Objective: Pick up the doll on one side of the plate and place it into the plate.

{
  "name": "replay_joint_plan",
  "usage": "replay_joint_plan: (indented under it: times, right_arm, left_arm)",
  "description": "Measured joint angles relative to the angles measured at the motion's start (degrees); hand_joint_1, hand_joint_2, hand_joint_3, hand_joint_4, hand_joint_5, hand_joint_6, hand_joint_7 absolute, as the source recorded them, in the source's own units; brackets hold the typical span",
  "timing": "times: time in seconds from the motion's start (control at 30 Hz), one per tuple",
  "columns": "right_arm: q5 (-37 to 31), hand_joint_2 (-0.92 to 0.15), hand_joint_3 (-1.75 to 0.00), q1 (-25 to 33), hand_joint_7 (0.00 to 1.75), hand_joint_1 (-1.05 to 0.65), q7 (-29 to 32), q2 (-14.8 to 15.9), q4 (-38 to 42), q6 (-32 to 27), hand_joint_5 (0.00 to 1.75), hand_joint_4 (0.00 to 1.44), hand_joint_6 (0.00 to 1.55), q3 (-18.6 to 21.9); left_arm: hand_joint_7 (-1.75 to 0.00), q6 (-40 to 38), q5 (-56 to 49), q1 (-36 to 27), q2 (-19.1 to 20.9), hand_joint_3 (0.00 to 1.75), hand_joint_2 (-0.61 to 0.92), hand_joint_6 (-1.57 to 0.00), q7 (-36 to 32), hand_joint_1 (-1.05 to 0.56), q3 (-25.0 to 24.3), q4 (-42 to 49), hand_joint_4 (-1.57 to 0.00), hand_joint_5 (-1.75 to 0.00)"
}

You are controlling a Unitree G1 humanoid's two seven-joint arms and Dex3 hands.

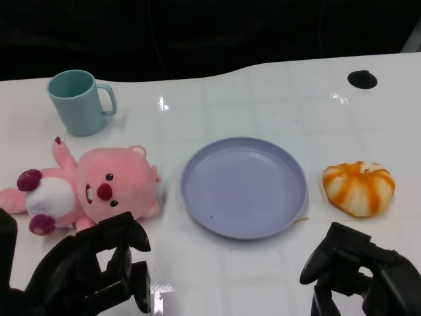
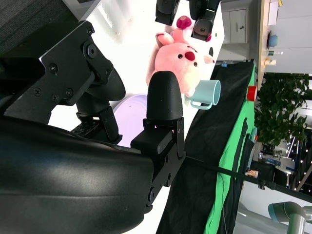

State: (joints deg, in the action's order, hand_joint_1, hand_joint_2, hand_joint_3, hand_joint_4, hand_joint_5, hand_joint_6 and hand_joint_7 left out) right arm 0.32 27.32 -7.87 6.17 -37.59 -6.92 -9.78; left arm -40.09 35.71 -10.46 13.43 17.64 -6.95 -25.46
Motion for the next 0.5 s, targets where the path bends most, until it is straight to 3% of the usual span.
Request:
replay_joint_plan:
  times: [0.5]
  right_arm:
    - [-0.2,-0.41,-1.4,-0.1,1.56,0.08,0.1,0.0,0.0,0.0,1.75,0.73,0.61,0.0]
  left_arm:
    - [-1.66,0.0,0.0,0.0,0.0,1.48,0.44,-0.74,0.0,-0.06,-0.2,0.0,-0.89,-1.75]
